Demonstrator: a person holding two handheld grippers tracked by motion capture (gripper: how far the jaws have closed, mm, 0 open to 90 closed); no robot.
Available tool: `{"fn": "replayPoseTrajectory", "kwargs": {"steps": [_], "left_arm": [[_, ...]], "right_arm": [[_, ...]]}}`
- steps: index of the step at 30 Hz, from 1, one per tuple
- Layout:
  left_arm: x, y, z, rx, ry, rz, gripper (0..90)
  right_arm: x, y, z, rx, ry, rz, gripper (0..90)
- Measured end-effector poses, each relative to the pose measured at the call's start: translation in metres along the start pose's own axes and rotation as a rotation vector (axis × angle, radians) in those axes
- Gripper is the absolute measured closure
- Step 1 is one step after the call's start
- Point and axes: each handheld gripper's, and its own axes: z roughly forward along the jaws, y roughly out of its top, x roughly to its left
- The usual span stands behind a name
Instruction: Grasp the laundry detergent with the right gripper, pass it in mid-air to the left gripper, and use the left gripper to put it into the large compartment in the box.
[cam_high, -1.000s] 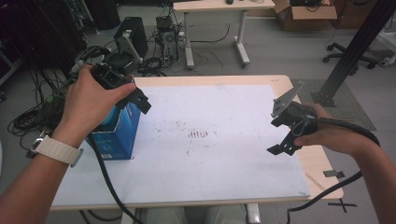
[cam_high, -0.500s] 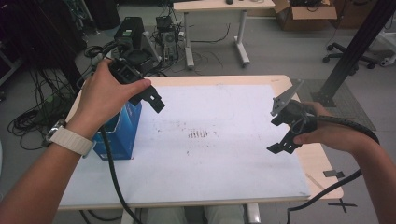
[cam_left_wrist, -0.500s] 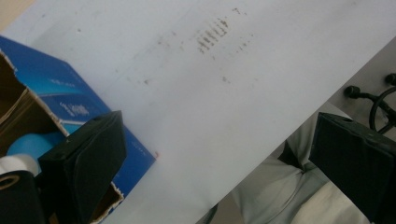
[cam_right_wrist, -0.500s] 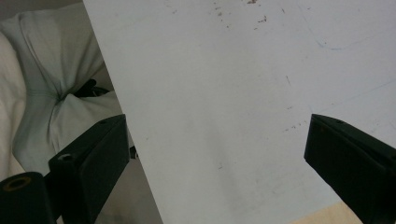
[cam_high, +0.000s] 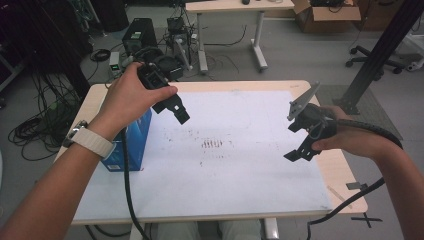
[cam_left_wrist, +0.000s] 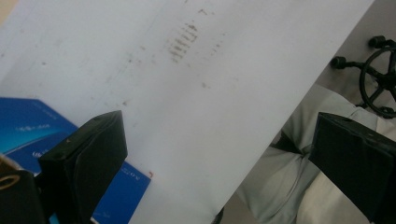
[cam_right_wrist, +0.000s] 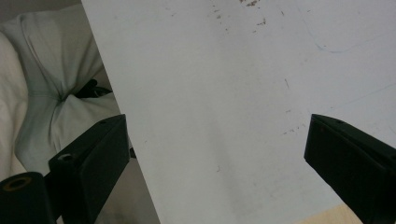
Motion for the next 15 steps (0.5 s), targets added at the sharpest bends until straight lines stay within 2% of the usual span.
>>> {"fn": "replayPoseTrajectory", "kwargs": {"steps": [4,15], "left_arm": [[-0.003,0.005,0.004,0.004,-0.012,0.045,4.4],[-0.007,0.016,0.013,0.025,-0.029,0.082,4.4]], "right_arm": [[0.0,0.002,0.001,0.003,0.003,-0.002,6.8],[0.0,0.005,0.0,0.003,0.003,-0.001,6.8]]}}
